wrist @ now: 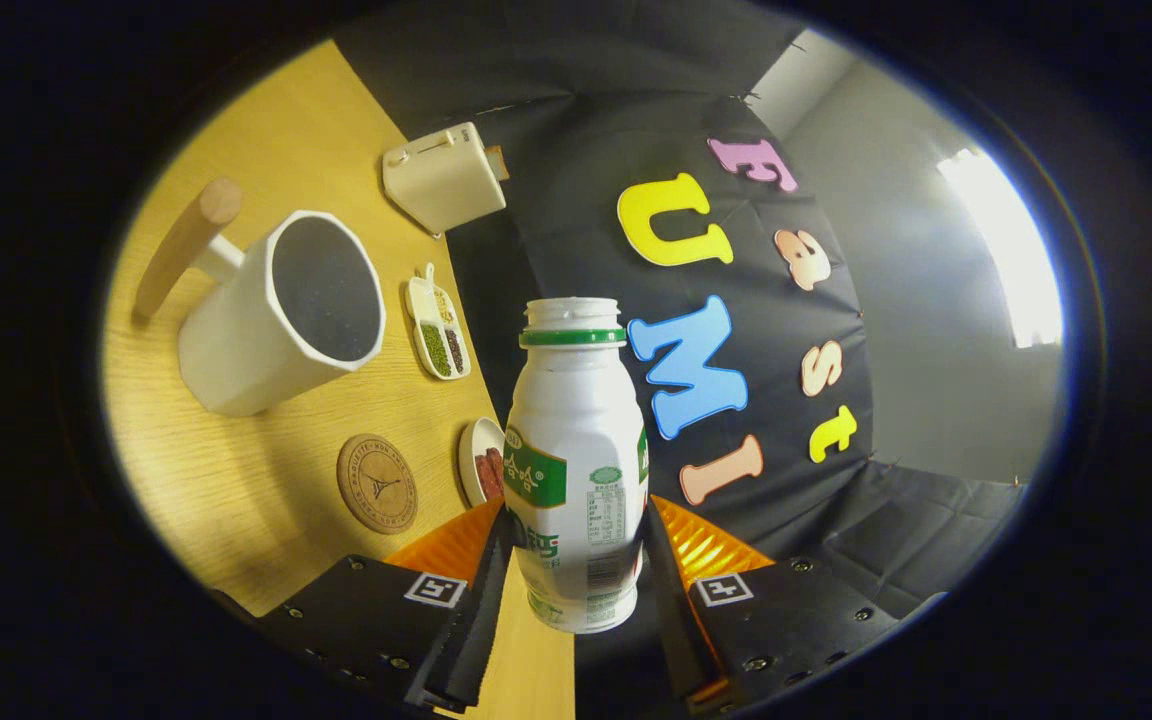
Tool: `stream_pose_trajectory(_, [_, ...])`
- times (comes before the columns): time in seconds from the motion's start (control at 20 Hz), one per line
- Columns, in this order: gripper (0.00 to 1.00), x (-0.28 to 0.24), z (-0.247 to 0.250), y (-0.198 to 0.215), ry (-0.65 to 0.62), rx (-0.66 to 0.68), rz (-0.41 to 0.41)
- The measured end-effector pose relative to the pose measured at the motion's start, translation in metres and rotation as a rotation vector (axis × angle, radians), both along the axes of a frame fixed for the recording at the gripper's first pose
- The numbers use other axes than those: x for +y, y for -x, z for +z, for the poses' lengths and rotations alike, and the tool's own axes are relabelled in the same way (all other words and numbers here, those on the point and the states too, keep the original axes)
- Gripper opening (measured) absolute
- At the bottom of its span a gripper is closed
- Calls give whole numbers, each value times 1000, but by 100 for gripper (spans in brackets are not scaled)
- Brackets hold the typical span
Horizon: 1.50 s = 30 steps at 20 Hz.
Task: Take the bottle from table, then pour the juice into the cup, finally place the bottle on the coaster
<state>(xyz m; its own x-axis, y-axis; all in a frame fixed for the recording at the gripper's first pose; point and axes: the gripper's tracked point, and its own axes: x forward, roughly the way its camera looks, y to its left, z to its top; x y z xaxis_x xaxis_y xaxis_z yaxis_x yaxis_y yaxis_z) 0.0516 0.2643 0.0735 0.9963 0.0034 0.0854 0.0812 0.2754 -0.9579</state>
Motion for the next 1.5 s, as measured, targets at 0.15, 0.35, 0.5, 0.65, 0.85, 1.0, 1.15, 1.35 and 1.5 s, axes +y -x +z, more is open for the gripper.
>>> stream_pose_trajectory(0.15, [68, 5, 8, 4, 103, -41, -9])
stream_pose_trajectory(0.35, [68, 10, 9, 8, 204, -73, -15])
stream_pose_trajectory(0.5, [68, 14, 10, 8, 241, -80, -10])
stream_pose_trajectory(0.65, [68, 18, 14, 9, 289, -101, -10])
stream_pose_trajectory(0.85, [68, 21, 16, 13, 346, -119, -4])
stream_pose_trajectory(1.0, [68, 24, 17, 14, 376, -133, -2])
stream_pose_trajectory(1.15, [68, 26, 17, 15, 400, -143, 1])
stream_pose_trajectory(1.35, [68, 26, 18, 13, 410, -149, 1])
stream_pose_trajectory(1.5, [68, 26, 17, 12, 419, -154, -1])
